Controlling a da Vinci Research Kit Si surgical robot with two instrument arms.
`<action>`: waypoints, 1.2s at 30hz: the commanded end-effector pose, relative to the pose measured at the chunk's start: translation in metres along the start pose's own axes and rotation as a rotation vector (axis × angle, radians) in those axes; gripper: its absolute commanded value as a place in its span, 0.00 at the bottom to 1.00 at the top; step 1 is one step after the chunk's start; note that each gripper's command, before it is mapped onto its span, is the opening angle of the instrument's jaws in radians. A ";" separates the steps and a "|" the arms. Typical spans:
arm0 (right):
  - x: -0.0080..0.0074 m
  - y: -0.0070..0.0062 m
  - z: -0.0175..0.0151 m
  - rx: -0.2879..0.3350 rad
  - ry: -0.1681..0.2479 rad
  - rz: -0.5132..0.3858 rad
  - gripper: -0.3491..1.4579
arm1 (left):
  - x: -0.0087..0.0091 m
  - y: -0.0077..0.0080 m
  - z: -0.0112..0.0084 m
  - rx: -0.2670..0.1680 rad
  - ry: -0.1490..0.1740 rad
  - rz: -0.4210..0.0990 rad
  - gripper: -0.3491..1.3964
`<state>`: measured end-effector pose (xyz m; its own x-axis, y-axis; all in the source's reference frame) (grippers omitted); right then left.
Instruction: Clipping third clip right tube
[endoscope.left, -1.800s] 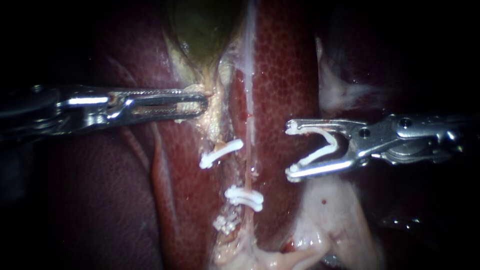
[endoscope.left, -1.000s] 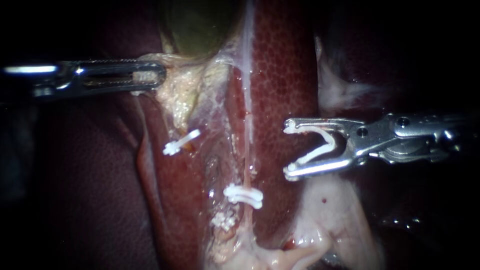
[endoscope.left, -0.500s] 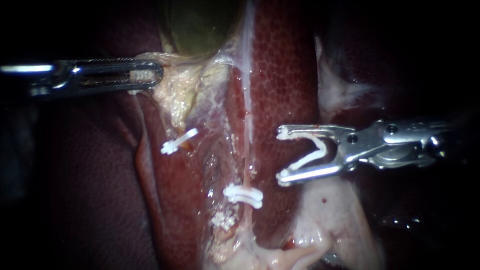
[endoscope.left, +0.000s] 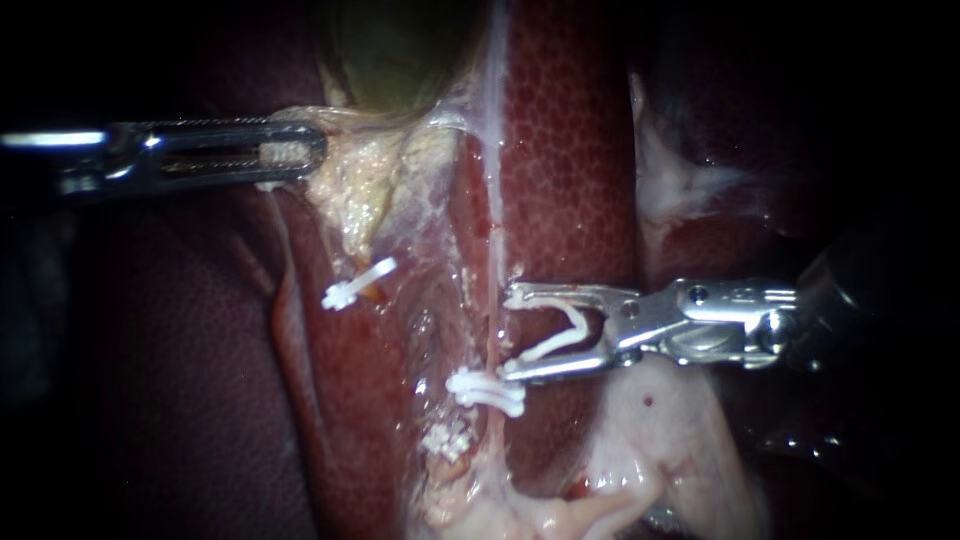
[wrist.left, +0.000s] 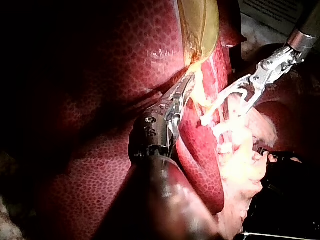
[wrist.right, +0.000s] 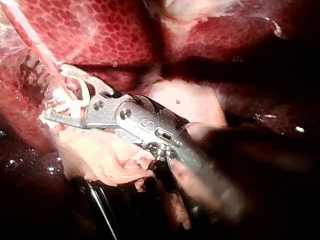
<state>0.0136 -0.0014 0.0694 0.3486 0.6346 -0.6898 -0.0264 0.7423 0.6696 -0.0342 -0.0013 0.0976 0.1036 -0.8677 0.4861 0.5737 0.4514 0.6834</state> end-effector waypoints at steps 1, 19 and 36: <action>-0.0002 -0.0001 0.0003 0.002 0.001 0.005 0.52 | 0.0000 0.0000 -0.0001 0.000 0.000 0.000 0.00; -0.0003 0.0001 0.0038 0.105 0.072 0.164 0.52 | 0.0000 -0.0002 0.0000 -0.002 -0.001 0.000 0.00; 0.0000 0.0005 0.0058 0.152 0.084 0.213 0.49 | 0.0002 -0.0004 0.0002 -0.004 -0.002 0.000 0.00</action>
<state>0.0190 -0.0023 0.0714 0.2726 0.7947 -0.5423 0.0541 0.5501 0.8333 -0.0345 -0.0016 0.0975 0.1023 -0.8672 0.4874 0.5767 0.4509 0.6812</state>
